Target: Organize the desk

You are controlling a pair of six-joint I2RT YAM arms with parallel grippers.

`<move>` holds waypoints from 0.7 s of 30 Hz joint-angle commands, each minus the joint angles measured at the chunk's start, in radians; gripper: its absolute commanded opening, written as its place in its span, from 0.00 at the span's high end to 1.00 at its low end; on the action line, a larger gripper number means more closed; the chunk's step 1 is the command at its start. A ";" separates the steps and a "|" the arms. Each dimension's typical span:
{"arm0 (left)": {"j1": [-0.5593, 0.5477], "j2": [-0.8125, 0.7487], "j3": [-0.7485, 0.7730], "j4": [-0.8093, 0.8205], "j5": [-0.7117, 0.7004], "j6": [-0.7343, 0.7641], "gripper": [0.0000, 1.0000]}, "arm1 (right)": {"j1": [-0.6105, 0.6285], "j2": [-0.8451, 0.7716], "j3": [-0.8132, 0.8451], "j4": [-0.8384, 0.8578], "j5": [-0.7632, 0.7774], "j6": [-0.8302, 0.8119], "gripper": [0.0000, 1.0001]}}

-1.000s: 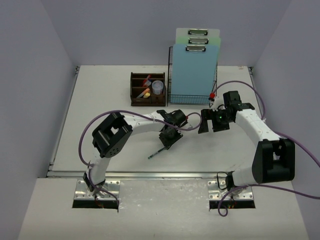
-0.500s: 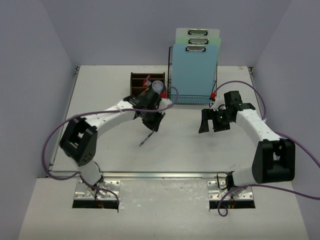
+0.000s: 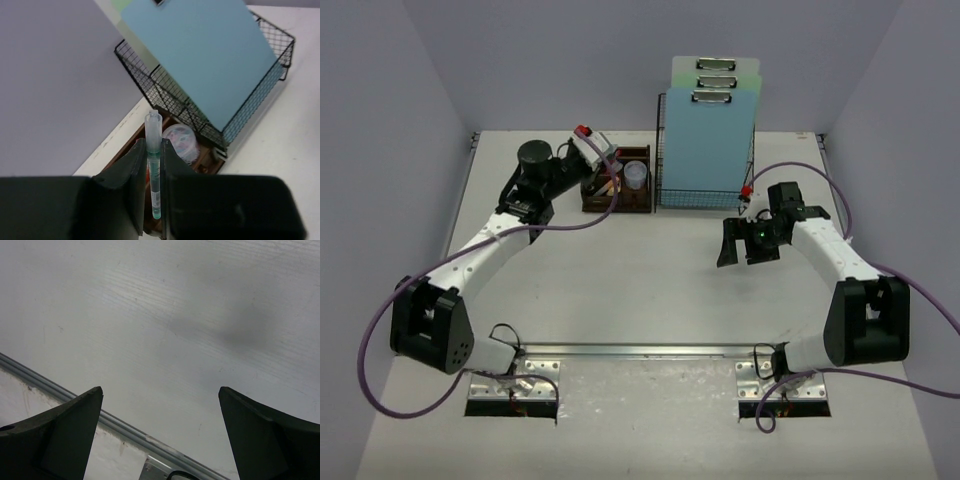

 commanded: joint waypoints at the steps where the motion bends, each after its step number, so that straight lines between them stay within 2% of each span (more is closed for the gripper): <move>1: 0.105 0.126 0.043 0.276 0.128 -0.003 1.00 | -0.003 0.012 0.032 0.003 -0.014 0.008 0.01; 8: 0.159 0.298 0.119 0.453 0.187 -0.058 1.00 | -0.002 0.031 0.037 0.003 -0.011 0.008 0.01; 21: 0.161 0.459 0.158 0.544 0.239 -0.088 1.00 | -0.004 0.057 0.048 -0.004 -0.007 0.002 0.01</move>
